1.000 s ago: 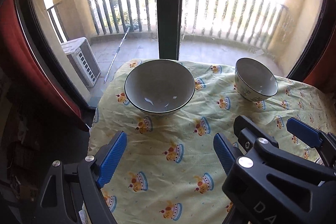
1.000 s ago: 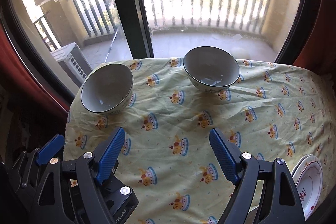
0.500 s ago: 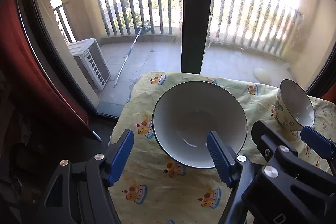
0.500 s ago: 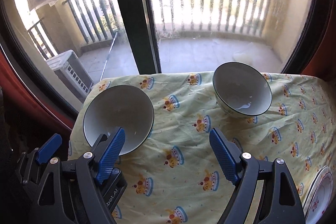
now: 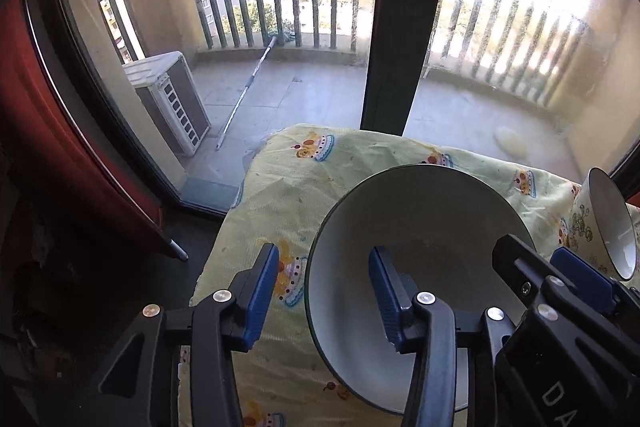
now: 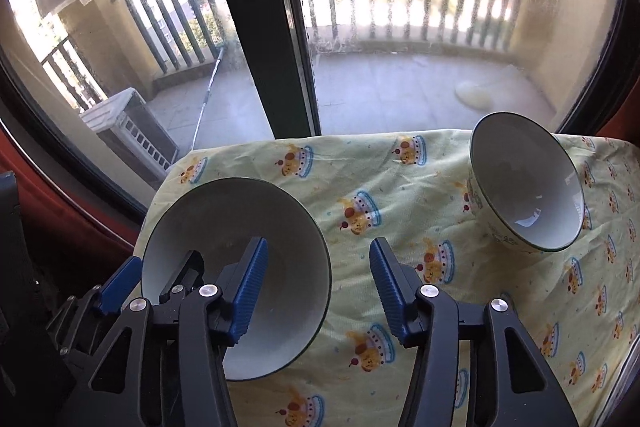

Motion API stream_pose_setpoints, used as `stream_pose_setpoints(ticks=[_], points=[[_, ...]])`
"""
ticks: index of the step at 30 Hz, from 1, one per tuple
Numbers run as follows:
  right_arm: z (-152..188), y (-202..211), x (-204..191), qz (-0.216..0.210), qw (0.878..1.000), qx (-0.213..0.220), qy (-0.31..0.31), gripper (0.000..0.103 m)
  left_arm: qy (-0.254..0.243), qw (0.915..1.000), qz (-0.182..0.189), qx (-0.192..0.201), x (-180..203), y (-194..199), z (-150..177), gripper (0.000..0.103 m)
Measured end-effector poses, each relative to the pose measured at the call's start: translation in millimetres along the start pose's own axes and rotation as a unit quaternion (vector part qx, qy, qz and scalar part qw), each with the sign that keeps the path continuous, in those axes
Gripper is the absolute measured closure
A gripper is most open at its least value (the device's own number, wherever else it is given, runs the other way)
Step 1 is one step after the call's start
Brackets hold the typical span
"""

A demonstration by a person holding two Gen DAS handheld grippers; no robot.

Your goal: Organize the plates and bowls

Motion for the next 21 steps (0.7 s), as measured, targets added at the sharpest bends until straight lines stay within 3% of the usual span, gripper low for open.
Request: stream_pose_setpoints(ticks=[5,7,8,13,21], points=[[-2,-15,1,-0.002,1.000,-0.004,-0.013,0.065,0.001,0.9998,0.014,-0.010,3,-8,0,0.072],[-1,-19,2,-0.007,1.000,-0.007,-0.014,0.080,0.001,0.9999,0.013,-0.012,3,-9,2,0.080],[-1,-20,3,-0.005,1.000,-0.006,-0.011,0.082,0.003,0.9998,0.013,-0.011,3,-10,2,0.080],[-2,-18,1,-0.001,1.000,0.001,0.008,0.083,0.003,0.9999,0.013,-0.001,3,-9,3,0.082],[1,-10,5,0.009,1.000,-0.003,0.012,0.084,-0.012,0.9996,0.018,-0.016,10,-3,7,0.082]])
Point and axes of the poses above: each gripper's, at about its wrist camera, not at the fingertips, and y roughly against the way its jaws point, x to its right, z to its underside, the point moved 4 cm from there along -y, roughly the way its jaws point, and after that the axes turned 2 degrees about -z, right-handed, at the moved point
